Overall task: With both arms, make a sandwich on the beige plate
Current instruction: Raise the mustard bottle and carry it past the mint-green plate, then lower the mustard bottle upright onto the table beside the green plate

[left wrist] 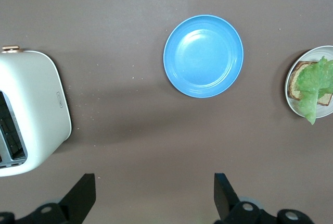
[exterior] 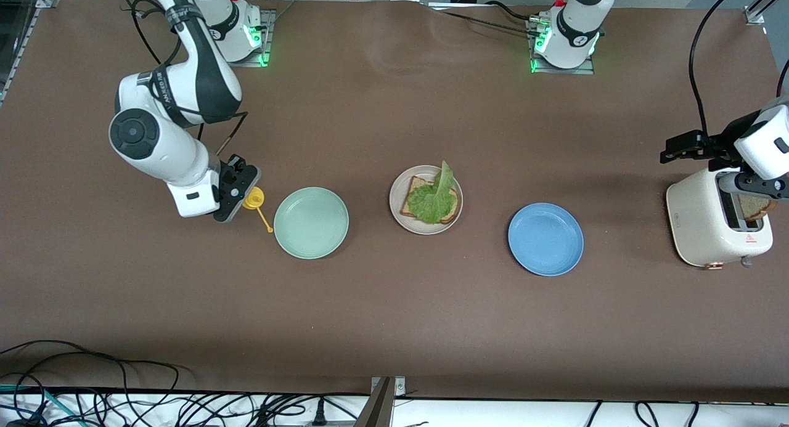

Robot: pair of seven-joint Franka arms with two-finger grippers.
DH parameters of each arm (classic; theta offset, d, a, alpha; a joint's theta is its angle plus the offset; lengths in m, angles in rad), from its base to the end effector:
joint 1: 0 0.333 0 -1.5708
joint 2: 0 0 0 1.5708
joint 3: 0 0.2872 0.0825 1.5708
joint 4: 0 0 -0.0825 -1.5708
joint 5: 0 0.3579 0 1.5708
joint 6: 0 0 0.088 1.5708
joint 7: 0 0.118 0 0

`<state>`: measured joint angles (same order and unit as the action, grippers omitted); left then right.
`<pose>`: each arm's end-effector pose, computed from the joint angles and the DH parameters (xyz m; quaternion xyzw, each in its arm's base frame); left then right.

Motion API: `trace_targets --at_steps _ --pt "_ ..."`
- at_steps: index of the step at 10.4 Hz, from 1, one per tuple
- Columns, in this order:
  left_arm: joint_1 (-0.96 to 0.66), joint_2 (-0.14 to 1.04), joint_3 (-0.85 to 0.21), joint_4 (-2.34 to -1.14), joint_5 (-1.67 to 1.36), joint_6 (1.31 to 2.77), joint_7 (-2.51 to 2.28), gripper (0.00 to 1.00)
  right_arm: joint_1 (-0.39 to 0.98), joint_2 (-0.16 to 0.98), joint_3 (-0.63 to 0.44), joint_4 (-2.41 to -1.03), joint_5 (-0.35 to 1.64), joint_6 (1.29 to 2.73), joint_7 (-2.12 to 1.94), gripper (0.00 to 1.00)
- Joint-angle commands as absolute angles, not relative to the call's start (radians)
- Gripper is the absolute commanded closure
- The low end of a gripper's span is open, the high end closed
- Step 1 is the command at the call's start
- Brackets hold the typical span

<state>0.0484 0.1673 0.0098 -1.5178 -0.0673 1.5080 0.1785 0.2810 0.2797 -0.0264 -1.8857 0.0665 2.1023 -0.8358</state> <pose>0.5596 0.0239 0.5122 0.9938 -0.0590 -0.0839 0.0430 0.5619 0.1507 0.3309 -0.8632 -0.5033 0.0231 0.0324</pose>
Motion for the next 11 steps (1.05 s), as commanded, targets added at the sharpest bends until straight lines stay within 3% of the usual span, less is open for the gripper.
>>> trace_targets --at_steps 1,11 --pt "0.051 0.163 0.009 -1.517 -0.087 1.497 0.172 0.00 0.230 0.248 -0.008 -1.962 0.156 2.180 -0.934 1.00" --pt "0.051 0.163 0.009 -1.517 -0.087 1.497 0.172 0.00 0.106 0.423 -0.014 -1.987 0.641 2.296 -1.531 0.99"
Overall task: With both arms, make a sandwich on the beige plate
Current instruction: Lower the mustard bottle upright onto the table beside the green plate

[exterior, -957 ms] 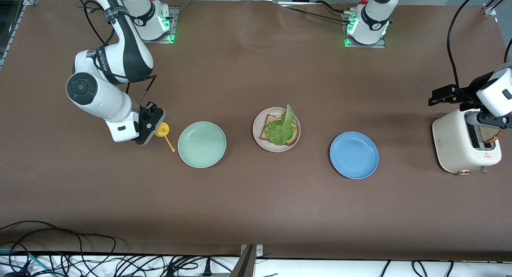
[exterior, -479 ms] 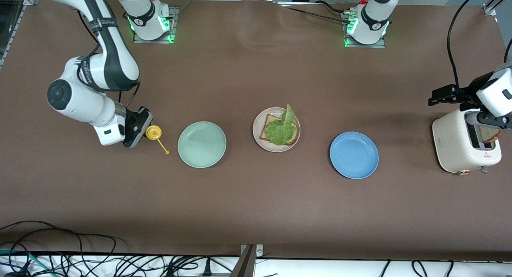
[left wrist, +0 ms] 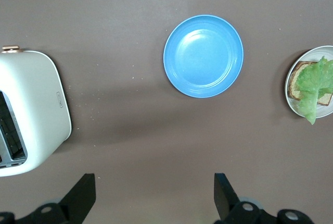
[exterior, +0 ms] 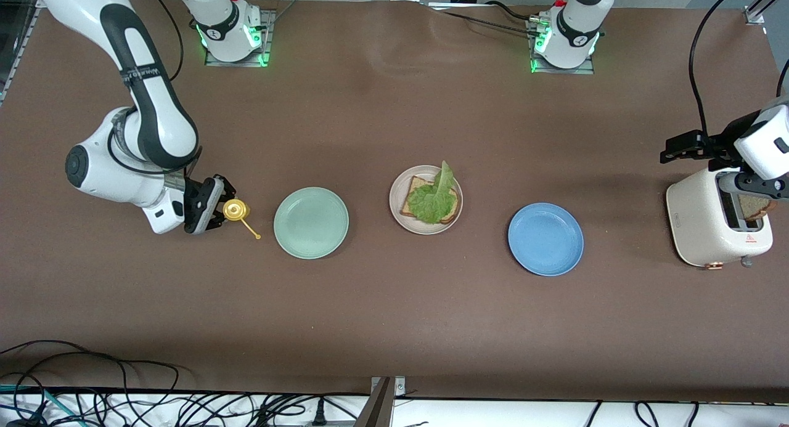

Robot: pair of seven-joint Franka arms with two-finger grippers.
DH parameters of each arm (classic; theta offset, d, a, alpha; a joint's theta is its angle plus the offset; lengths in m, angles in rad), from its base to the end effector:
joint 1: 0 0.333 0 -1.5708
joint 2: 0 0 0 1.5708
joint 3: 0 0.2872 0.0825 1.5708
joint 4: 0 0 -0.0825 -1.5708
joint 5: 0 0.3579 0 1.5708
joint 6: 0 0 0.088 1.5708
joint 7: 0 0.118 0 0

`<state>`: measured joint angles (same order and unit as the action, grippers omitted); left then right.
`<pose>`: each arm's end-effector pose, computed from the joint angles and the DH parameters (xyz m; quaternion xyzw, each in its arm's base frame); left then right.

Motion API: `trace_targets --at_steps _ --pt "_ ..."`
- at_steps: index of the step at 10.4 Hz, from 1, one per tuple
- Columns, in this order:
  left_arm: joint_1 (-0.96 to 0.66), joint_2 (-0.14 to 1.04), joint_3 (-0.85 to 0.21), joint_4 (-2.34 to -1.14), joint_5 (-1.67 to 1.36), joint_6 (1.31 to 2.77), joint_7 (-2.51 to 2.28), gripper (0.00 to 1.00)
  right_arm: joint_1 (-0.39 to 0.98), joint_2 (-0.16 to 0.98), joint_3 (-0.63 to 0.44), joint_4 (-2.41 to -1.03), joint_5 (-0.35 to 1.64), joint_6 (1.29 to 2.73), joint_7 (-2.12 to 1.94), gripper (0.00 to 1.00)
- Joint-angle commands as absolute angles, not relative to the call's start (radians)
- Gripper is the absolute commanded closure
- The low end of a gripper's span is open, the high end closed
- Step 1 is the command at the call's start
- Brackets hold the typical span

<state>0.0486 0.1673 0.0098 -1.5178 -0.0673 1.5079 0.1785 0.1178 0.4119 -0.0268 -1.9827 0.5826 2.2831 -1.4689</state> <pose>0.5595 0.0240 0.5122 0.9938 -0.0589 -0.0839 0.0430 0.5685 0.0697 0.2330 -0.8206 -0.5322 -0.0875 0.1888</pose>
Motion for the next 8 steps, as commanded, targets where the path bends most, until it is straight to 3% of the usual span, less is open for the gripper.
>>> trace_targets --at_steps 1,8 --pt "0.051 0.161 0.009 -1.517 -0.087 1.497 0.172 0.00 0.097 0.452 -0.014 -1.987 0.687 2.289 -1.548 0.99" --pt "0.051 0.161 0.009 -1.517 -0.087 1.497 0.172 0.00 0.087 0.502 -0.014 -1.980 0.712 2.296 -1.568 0.98"
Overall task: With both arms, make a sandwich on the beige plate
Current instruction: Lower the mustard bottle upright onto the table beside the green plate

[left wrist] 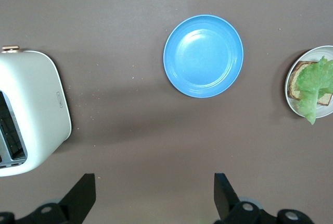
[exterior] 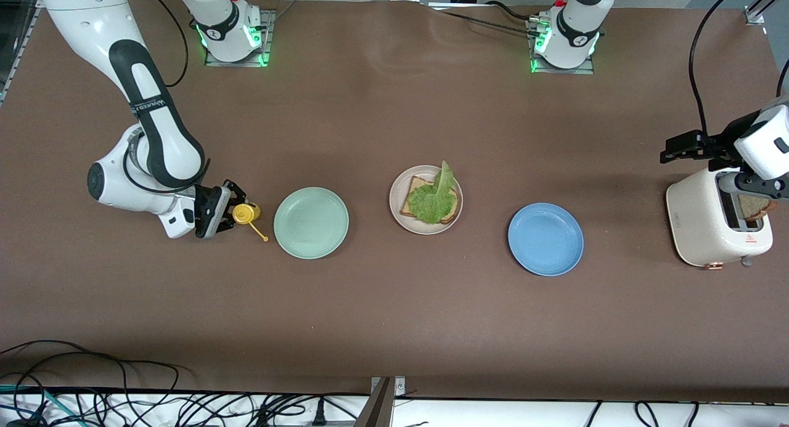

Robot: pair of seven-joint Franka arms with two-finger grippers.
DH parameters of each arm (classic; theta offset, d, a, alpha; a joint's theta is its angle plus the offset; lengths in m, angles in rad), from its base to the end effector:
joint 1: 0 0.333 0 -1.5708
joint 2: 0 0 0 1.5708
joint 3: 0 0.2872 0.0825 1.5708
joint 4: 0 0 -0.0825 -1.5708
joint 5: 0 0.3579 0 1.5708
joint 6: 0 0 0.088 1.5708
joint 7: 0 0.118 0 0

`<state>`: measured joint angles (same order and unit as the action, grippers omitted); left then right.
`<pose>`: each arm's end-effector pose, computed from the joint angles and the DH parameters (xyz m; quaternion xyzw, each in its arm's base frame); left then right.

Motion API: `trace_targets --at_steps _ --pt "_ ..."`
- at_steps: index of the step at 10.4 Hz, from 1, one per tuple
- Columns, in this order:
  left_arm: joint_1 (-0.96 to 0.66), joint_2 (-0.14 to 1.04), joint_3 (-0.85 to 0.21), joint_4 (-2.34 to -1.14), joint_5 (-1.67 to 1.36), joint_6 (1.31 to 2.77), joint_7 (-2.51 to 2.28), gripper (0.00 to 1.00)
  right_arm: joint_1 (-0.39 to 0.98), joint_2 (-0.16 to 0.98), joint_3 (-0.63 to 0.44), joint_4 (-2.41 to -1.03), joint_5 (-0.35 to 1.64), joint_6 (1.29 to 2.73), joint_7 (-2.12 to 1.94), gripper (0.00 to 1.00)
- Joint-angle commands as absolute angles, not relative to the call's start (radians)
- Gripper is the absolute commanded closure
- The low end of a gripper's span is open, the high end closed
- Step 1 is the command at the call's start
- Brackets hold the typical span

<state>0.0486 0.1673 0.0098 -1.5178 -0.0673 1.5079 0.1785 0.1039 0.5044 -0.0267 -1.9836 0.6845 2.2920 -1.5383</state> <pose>0.5595 0.0240 0.5122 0.9938 -0.0589 -0.0839 0.0430 0.5597 0.0626 0.1817 -0.8257 -0.5101 -0.0811 0.2267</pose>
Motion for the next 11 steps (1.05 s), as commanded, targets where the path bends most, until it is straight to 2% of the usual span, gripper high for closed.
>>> trace_targets --at_steps 1,2,3,4,11 --pt "0.051 0.161 0.009 -1.517 -0.087 1.497 0.172 0.00 0.087 0.503 -0.014 -1.973 0.718 2.302 -1.592 0.98" --pt "0.051 0.161 0.009 -1.517 -0.087 1.497 0.172 0.00 0.087 0.503 -0.014 -1.973 0.732 2.303 -1.597 0.98" --pt "0.051 0.161 0.009 -1.517 -0.087 1.497 0.172 0.00 0.087 0.508 -0.014 -1.973 0.741 2.325 -1.609 0.91" --pt "0.051 0.163 0.011 -1.517 -0.087 1.497 0.173 0.00 0.078 0.511 -0.014 -1.974 0.749 2.332 -1.670 0.89" --pt "0.052 0.163 0.009 -1.517 -0.087 1.497 0.173 0.00 0.071 0.525 -0.014 -1.977 0.769 2.326 -1.700 0.89"
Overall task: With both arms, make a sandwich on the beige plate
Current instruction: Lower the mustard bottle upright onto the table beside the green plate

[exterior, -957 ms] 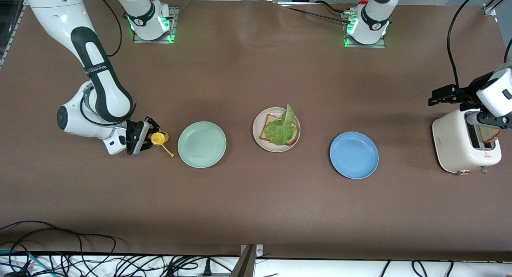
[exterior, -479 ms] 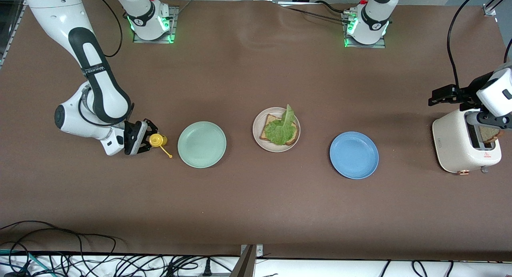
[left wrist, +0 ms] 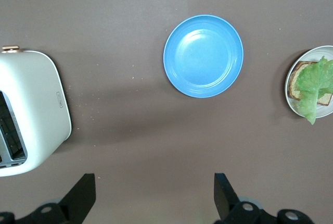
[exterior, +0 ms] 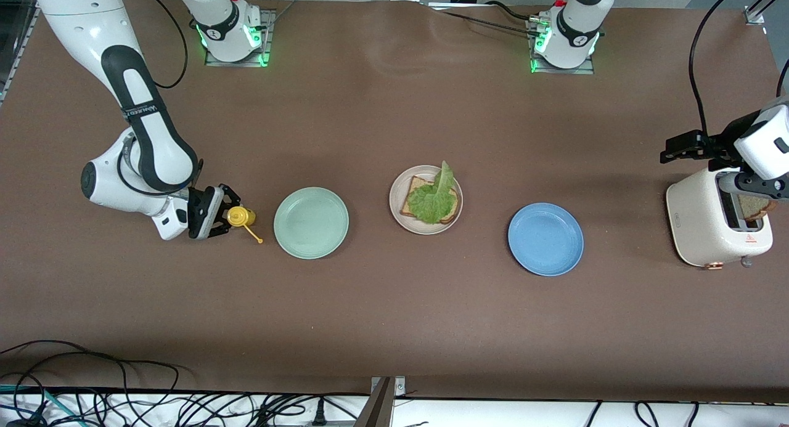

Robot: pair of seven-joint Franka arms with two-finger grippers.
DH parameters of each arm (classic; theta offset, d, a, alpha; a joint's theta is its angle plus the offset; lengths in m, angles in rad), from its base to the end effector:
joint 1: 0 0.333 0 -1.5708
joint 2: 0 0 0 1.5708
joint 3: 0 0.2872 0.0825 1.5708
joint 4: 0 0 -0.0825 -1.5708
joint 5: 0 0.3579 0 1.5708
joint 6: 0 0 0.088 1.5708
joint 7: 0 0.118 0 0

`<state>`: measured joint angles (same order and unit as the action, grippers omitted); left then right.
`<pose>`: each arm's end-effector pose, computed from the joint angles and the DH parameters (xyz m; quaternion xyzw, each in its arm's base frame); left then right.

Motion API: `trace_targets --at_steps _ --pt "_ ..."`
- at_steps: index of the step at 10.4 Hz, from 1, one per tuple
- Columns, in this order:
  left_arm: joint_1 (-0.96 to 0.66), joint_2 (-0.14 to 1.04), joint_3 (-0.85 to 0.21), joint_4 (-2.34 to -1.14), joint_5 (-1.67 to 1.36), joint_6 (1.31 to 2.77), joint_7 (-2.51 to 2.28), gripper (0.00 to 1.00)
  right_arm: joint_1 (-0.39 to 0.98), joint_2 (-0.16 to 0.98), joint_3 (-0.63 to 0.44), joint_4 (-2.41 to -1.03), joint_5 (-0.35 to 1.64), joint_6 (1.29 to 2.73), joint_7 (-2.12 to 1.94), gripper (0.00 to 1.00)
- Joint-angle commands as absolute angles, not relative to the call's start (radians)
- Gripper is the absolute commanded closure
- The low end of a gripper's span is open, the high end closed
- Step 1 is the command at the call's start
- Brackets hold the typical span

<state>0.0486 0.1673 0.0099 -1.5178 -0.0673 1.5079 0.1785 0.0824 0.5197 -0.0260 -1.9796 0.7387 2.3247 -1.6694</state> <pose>0.5595 0.0241 0.5122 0.9938 -0.0588 -0.0839 0.0430 0.5643 0.0492 0.1766 -0.8090 -0.5330 -0.1140 0.2200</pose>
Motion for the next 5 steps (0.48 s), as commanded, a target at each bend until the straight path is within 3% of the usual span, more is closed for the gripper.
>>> trace_targets --at_steps 1,2,3,5 --pt "0.051 0.163 0.009 -1.517 -0.087 1.497 0.172 0.00 0.071 0.525 -0.014 -1.979 0.770 2.327 -1.700 0.66" --pt "0.052 0.163 0.011 -1.517 -0.087 1.497 0.173 0.00 0.071 0.525 -0.014 -1.979 0.776 2.326 -1.700 0.52" --pt "0.052 0.163 0.009 -1.517 -0.087 1.497 0.173 0.00 0.071 0.523 -0.014 -1.979 0.776 2.326 -1.700 0.50" --pt "0.052 0.163 0.011 -1.517 -0.087 1.497 0.173 0.00 0.069 0.517 -0.015 -1.980 0.776 2.326 -1.700 0.36"
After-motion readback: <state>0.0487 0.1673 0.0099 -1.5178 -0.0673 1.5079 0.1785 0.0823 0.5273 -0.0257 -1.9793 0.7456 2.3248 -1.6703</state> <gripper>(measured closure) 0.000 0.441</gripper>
